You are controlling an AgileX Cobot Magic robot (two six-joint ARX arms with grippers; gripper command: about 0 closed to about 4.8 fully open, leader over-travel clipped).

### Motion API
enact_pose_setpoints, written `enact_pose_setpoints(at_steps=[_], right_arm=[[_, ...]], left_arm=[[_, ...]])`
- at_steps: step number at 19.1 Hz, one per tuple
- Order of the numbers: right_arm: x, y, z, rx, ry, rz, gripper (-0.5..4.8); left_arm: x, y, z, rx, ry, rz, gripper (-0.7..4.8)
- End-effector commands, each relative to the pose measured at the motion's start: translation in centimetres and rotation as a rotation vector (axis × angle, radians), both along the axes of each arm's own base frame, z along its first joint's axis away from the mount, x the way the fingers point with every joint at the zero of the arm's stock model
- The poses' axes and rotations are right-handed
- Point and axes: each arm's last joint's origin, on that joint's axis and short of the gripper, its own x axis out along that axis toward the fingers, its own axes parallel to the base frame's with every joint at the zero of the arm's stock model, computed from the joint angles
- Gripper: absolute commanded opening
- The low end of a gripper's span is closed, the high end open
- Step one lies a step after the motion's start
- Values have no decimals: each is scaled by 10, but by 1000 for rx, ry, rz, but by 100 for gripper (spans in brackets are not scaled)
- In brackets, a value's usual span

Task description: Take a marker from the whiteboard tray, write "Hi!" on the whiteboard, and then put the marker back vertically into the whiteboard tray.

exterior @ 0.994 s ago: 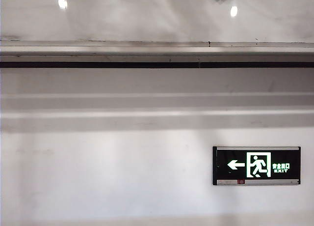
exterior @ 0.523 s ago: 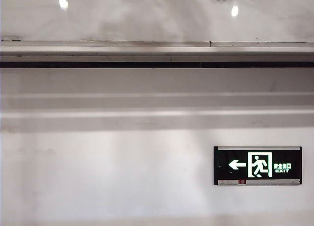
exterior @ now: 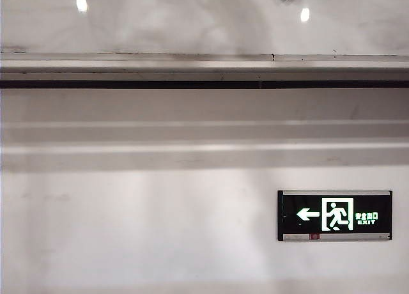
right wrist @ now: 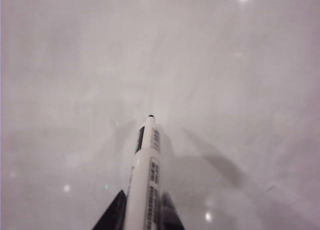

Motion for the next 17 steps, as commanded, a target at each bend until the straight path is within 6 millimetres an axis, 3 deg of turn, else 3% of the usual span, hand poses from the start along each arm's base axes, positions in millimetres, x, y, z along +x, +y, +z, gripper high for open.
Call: enact_pose_setpoints(at_steps=[1, 5, 17], right_arm=[[11, 11, -9, 7, -8, -5, -3], [17, 24, -15, 12, -51, 1, -3], [32, 28, -24, 7, -75, -22, -3]], left_arm=[[-2, 0, 2, 1, -17, -2, -6], [-2, 0, 2, 0, -16, -1, -6], [-1, 0, 2, -1, -15, -1, -6]])
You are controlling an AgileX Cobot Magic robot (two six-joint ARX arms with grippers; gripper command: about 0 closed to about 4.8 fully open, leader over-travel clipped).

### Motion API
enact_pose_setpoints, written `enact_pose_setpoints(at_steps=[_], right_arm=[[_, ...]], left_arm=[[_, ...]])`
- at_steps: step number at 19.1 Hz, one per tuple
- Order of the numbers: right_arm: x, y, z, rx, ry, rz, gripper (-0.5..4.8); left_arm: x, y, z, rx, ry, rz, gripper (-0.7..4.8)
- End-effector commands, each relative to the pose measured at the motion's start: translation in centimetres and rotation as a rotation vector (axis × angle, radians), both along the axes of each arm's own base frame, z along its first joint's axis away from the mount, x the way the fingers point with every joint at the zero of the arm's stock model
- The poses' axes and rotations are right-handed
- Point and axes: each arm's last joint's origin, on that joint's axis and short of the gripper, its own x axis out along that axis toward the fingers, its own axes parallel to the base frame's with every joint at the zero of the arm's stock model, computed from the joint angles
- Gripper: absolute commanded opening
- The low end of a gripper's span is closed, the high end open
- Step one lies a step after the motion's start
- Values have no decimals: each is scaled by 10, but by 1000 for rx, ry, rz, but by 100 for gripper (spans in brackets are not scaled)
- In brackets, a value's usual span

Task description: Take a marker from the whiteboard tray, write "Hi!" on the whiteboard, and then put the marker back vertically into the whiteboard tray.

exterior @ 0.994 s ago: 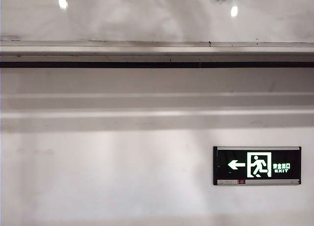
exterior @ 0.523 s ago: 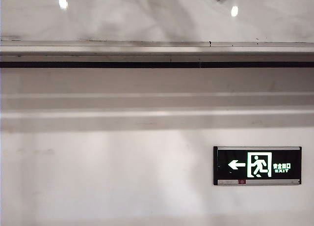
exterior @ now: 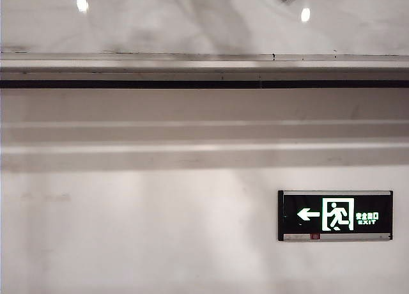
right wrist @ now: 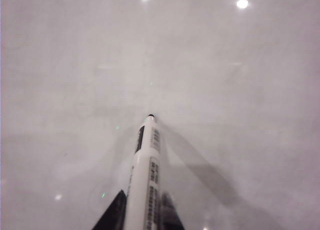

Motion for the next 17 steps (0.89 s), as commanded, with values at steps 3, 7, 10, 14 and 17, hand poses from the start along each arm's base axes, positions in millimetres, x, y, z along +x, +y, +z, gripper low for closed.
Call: enact_pose_setpoints(at_steps=[3, 7, 10, 14, 17], right_arm=[[3, -4, 2, 9, -12, -14, -3], [2, -3, 0, -9, 8, -11, -3], [3, -2, -6, -47, 53, -14, -3], [4, -1, -8, -64, 74, -17, -3], [3, -1, -9, -78, 92, -19, -3]], left_arm=[[-2, 0, 2, -1, -15, -2, -6], [-2, 0, 2, -1, -16, -2, -6], [-2, 0, 2, -1, -15, -2, -6], [-2, 0, 2, -1, -15, -2, -6], [-2, 0, 2, -1, -15, -2, -6]])
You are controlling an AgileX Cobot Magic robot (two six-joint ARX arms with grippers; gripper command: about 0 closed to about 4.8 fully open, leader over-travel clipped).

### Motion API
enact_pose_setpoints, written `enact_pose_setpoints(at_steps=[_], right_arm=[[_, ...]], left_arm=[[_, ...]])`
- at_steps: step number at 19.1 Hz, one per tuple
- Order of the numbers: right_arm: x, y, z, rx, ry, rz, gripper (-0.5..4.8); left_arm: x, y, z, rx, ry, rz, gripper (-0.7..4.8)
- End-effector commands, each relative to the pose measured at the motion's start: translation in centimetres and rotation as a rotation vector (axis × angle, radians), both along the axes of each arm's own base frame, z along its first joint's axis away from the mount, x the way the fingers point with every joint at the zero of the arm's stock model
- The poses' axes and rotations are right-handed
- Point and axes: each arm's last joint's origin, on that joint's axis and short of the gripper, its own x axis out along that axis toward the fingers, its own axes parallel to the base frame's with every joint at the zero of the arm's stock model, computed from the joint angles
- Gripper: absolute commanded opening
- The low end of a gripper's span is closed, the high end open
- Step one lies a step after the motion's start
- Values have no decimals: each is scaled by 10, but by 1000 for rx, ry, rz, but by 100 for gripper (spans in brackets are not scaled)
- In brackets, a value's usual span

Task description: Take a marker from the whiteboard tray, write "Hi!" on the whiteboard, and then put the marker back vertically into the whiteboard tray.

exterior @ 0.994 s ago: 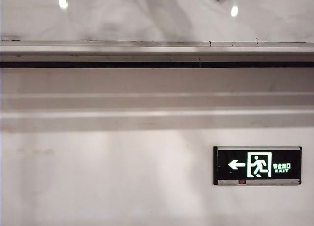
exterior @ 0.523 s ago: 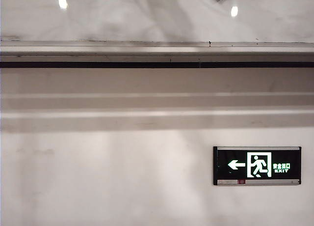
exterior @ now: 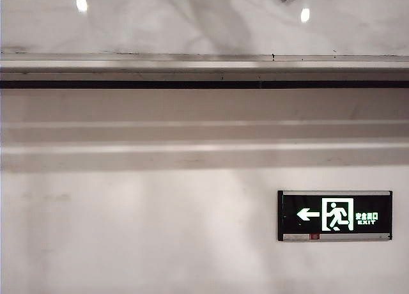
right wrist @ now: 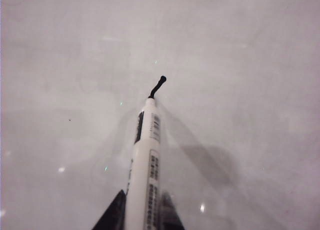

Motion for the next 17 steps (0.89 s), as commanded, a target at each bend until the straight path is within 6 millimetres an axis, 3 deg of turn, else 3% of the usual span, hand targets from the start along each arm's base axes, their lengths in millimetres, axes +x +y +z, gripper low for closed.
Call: enact_pose_setpoints(at_steps=[1, 13, 17], right_arm=[[-2, -1, -1, -16, 27, -20, -3], [-3, 4, -17, -122, 155, -26, -3], [-11, 1, -9, -107, 144, -51, -2]], left_arm=[[-2, 0, 2, -1, -15, -2, -6], [-2, 0, 2, 0, -15, -4, -6], [-2, 0, 2, 0, -15, -5, -6]])
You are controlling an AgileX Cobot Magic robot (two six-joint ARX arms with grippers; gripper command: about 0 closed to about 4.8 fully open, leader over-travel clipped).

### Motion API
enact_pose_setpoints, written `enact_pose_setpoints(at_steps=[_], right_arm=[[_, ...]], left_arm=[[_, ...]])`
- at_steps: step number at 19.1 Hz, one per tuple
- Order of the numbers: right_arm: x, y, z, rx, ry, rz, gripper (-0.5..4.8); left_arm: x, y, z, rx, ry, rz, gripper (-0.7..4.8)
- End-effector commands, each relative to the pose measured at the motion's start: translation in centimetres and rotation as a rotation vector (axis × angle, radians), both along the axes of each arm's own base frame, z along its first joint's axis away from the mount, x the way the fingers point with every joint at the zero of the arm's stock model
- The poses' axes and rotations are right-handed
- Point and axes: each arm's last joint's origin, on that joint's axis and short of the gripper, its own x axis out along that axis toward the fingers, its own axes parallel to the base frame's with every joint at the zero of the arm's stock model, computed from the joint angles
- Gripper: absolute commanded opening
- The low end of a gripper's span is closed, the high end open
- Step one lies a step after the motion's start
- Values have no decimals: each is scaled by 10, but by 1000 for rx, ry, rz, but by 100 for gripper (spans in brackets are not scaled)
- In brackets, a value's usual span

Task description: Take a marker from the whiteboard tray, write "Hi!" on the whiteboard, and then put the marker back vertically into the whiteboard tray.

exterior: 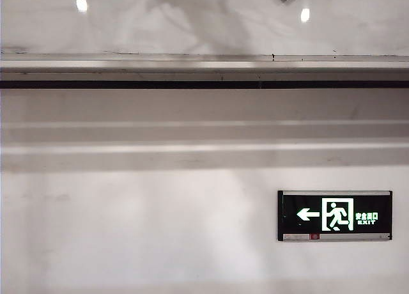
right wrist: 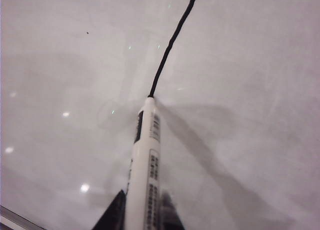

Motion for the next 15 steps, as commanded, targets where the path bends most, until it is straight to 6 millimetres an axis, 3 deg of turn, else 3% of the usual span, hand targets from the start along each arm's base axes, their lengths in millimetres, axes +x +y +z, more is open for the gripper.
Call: enact_pose_setpoints(at_steps=[1, 4, 15], right_arm=[[-16, -8, 16, 29, -27, -36, -2], [-23, -13, 27, 64, -68, -26, -2], [-10, -21, 30, 98, -129, 44, -2]], left_arm=[[-2, 0, 2, 0, -15, -4, -6], [-2, 0, 2, 0, -15, -4, -6], [-2, 0, 2, 0, -15, -4, -6]])
